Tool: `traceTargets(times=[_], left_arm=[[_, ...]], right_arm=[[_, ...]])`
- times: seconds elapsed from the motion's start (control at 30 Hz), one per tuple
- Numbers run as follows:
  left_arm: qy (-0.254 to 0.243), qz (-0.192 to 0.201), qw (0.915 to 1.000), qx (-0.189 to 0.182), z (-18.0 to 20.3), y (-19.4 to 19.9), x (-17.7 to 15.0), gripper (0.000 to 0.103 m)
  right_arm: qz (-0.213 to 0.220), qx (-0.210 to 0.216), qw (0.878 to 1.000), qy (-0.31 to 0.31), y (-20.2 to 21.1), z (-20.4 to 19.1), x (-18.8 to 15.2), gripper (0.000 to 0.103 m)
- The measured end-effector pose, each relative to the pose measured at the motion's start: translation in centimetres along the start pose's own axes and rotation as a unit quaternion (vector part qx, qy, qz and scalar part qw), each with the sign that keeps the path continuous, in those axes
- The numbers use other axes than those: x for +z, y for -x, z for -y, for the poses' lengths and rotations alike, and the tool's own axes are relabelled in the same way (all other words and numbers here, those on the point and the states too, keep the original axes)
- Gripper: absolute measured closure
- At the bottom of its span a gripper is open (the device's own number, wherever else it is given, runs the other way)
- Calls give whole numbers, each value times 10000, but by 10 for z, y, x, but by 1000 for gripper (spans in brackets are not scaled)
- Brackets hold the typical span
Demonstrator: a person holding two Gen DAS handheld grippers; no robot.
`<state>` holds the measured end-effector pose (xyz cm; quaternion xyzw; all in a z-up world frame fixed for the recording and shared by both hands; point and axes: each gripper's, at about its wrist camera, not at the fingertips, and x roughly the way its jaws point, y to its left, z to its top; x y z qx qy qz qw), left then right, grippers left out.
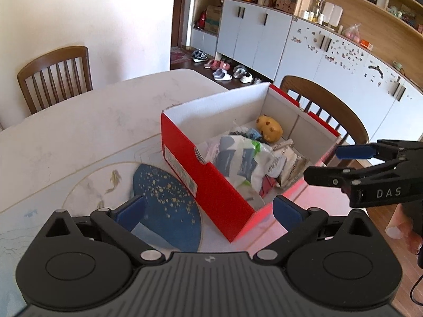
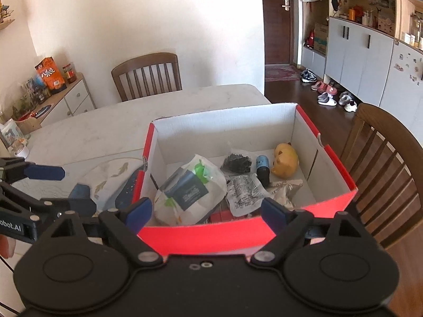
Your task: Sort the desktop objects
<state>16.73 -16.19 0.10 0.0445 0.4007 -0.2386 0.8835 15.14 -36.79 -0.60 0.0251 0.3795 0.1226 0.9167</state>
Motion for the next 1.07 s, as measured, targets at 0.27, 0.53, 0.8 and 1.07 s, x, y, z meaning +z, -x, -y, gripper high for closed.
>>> traceTargets(times=[0.27,0.53,0.8,1.07], left_arm=[[-79,-40,10000,-39,9,1,-13,0],[-139,-30,9999,7,13,3,-19,0],[-237,-134,9996,23,18,2,-24,0],[-274,-158,9995,57,17,2,-26,0]], right_arm=[[-27,-70,9999,-118,7,-2,-15,13],[-46,-88,9995,-302,9,1,-25,13],[-69,-70,9992,-382,10,0,-30,13],[-82,-133,9990,-425,11,-1,-32,13]])
